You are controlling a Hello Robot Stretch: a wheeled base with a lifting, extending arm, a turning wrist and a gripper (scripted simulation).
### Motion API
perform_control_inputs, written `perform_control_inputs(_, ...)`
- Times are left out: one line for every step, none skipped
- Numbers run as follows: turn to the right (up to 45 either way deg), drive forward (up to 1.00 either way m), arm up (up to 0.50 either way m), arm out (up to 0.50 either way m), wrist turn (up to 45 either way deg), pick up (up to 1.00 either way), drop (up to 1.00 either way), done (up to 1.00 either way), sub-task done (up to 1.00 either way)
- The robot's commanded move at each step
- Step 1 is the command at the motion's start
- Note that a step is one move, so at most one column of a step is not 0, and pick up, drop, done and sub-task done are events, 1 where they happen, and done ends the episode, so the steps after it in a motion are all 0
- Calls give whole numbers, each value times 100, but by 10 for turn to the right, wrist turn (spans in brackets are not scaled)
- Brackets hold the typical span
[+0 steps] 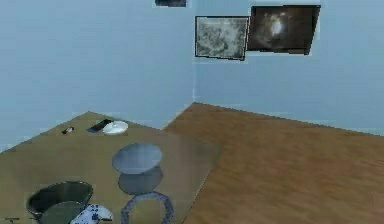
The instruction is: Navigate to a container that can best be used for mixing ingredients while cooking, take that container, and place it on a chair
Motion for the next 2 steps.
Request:
perform_control_inputs(-450,0,0,0,0,0,0,0,0)
perform_control_inputs(-450,0,0,0,0,0,0,0,0)
